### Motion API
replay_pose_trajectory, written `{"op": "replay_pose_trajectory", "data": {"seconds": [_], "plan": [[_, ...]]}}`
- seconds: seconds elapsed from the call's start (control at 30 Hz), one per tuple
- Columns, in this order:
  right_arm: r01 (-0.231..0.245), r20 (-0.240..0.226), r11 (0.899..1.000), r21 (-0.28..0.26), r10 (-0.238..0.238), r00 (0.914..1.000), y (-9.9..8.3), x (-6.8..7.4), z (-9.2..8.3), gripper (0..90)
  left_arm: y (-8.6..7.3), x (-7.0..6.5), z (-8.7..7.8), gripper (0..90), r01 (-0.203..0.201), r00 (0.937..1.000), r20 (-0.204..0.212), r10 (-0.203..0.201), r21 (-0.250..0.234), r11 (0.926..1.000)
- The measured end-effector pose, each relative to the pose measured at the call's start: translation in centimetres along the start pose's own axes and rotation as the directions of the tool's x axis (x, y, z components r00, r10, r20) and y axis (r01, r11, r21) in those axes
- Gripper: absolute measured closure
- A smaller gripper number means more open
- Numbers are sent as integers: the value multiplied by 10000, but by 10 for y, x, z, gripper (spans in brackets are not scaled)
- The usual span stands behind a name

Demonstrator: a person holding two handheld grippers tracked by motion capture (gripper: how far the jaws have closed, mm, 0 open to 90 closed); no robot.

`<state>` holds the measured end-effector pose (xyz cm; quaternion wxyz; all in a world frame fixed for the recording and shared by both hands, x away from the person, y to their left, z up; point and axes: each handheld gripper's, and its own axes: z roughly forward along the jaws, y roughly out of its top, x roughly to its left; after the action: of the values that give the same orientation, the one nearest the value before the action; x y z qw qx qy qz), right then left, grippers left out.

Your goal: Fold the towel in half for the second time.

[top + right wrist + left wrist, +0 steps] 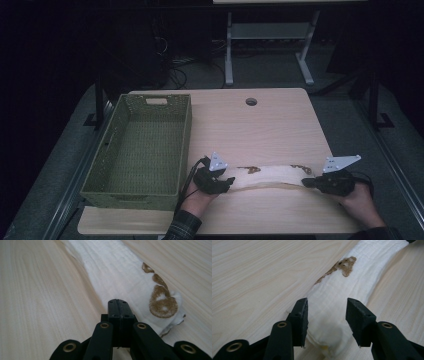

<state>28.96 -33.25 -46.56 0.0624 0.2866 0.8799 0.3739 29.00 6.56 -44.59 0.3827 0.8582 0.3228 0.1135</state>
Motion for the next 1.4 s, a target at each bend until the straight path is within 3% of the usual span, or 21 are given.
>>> {"op": "replay_pose_trajectory", "data": {"seconds": [0.37,0.73,1.17,1.4], "plan": [[-244,621,9995,187,232,9978,7,-19,6,897,1,-1,2,457,-113,9999,-50,113,-34,9999],[-572,854,9983,77,563,9948,21,-49,17,897,2,-2,4,450,-174,9998,-10,174,-43,9998],[-532,1242,9985,107,515,9909,52,-81,43,897,3,-1,6,451,-192,9998,43,192,33,9998],[-585,1195,9980,-243,610,9910,70,-99,63,897,5,3,9,451,-163,9999,32,163,-30,9999]]}}
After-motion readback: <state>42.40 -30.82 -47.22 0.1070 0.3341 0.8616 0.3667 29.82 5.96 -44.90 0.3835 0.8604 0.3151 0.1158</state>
